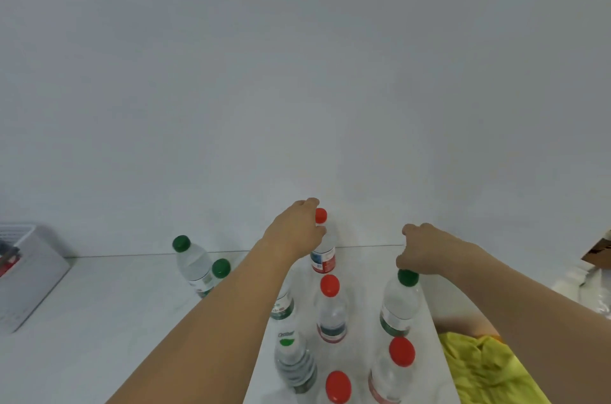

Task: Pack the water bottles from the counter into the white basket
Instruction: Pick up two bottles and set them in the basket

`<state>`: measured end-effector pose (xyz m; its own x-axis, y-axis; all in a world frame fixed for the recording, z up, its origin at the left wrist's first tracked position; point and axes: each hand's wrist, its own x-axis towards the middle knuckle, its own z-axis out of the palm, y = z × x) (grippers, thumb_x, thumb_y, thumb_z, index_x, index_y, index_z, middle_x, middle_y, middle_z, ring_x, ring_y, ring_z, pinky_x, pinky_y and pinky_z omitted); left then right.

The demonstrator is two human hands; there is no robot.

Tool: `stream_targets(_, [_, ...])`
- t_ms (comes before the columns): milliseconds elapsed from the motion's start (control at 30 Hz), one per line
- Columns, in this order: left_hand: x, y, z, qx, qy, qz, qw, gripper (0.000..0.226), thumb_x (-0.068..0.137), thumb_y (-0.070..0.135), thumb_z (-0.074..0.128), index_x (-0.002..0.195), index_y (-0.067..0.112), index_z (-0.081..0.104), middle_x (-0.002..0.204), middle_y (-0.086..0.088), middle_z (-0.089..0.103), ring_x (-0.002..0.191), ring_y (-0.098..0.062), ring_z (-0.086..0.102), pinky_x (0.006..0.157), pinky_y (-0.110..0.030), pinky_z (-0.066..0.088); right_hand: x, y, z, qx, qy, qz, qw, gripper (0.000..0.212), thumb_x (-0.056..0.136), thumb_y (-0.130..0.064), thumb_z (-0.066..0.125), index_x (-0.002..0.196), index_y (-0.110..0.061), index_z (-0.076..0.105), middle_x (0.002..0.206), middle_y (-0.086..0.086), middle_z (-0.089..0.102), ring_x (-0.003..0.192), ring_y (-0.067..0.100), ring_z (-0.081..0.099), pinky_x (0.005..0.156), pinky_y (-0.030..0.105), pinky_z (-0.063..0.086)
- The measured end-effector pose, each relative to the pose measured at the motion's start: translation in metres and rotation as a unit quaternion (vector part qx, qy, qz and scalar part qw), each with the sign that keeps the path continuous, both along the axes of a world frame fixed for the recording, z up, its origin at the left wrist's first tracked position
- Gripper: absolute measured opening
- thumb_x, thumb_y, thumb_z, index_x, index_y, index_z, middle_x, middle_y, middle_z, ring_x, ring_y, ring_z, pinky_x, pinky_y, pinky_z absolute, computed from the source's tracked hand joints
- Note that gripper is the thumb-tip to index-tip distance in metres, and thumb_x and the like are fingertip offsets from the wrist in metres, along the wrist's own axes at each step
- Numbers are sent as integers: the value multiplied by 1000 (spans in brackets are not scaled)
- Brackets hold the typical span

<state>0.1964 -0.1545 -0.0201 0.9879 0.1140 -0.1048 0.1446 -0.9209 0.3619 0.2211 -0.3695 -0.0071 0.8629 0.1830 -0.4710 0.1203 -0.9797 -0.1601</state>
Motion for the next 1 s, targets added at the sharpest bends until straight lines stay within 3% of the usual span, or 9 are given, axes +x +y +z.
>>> stream_targets(100, [29, -17, -25, -15, 37, 24, 999, 57, 92, 27, 55, 143, 13, 33, 139, -10, 45, 118, -29, 51, 92, -37, 46, 18, -4, -10, -12, 44, 1, 999, 30, 85, -29, 62, 108, -13, 50, 87, 2, 50, 65, 13, 52, 53, 21, 40])
stream_targets(267, [63, -33, -55, -4, 44, 67, 997, 52, 94, 21, 51, 141, 9, 33, 138, -13, 39, 114, -33, 54, 84, -37, 46, 37, 6, -28, -13, 132, 13, 991, 24, 80, -25, 71, 80, -11, 51, 81, 10, 58, 56, 25, 63, 58, 29, 54])
stream_targets(433, [70, -26, -74, -32, 10, 141, 989, 25, 93, 13, 48, 116, 4, 42, 108, -16, 59, 83, -26, 54, 66, -33, 43, 41, 16, -45, -24, 178, 44, 983, 28, 80, -12, 70, 101, -7, 52, 87, 15, 58, 58, 25, 64, 73, 36, 60])
stream_targets(533, [66, -25, -81, -82, 0, 180, 980, 32, 95, 22, 51, 120, 7, 38, 108, -16, 59, 87, -28, 57, 71, -36, 47, 47, 18, -48, 5, 138, 65, 988, 18, 80, -9, 66, 89, -7, 51, 73, 10, 56, 48, 21, 60, 61, 31, 57])
stream_targets(633, [59, -26, -84, -101, -16, 190, 977, 35, 96, 27, 52, 121, 7, 39, 111, -17, 61, 93, -30, 60, 75, -38, 50, 50, 21, -49, 38, 93, 74, 992, 16, 80, -10, 65, 91, -6, 54, 67, 6, 53, 43, 18, 53, 46, 24, 45])
stream_targets(833, [47, -20, -70, -74, -42, 177, 981, 35, 94, 34, 55, 116, 9, 44, 107, -13, 61, 85, -25, 55, 70, -35, 45, 52, 38, -25, 122, -25, 54, 991, 25, 74, -15, 67, 68, -12, 43, 66, 3, 49, 57, 20, 47, 45, 23, 31])
stream_targets(1000, [35, -6, -18, -84, -88, 182, 976, 36, 92, 37, 57, 113, 10, 47, 104, -10, 61, 86, -26, 57, 69, -34, 45, 52, 64, 43, 147, -108, 75, 980, 34, 75, -10, 62, 56, -12, 33, 57, 4, 34, 47, 19, 31, 43, 24, 23])
